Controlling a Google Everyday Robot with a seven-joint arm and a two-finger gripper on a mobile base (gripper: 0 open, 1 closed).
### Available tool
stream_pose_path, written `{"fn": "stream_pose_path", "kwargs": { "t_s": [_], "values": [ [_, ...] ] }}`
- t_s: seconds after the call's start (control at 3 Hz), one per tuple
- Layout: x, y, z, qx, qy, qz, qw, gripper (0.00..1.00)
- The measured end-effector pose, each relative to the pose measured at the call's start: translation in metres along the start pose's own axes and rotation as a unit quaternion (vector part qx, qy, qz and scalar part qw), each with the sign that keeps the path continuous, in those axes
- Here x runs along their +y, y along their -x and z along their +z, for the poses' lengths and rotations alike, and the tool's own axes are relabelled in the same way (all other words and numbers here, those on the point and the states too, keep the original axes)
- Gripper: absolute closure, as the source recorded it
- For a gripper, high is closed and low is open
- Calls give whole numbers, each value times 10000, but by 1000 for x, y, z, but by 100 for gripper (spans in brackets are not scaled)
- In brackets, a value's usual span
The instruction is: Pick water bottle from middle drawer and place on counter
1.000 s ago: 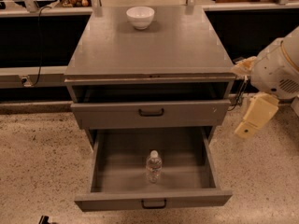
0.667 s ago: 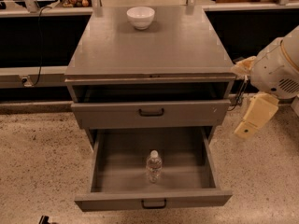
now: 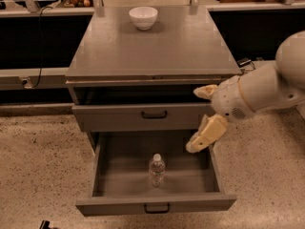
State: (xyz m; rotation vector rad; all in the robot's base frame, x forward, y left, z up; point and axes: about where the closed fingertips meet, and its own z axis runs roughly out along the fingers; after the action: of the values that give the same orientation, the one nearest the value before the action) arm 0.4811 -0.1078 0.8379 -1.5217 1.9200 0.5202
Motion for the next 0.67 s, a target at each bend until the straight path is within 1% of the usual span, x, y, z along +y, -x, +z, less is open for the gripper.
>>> {"fn": "stream_pose_path", "kwargs": {
  "t_s": [0.33, 0.67],
  "values": [
    [-4, 28, 14, -506, -98, 61, 9987, 0],
    [-5, 17, 27, -353, 127, 151, 9992, 0]
  ]
}}
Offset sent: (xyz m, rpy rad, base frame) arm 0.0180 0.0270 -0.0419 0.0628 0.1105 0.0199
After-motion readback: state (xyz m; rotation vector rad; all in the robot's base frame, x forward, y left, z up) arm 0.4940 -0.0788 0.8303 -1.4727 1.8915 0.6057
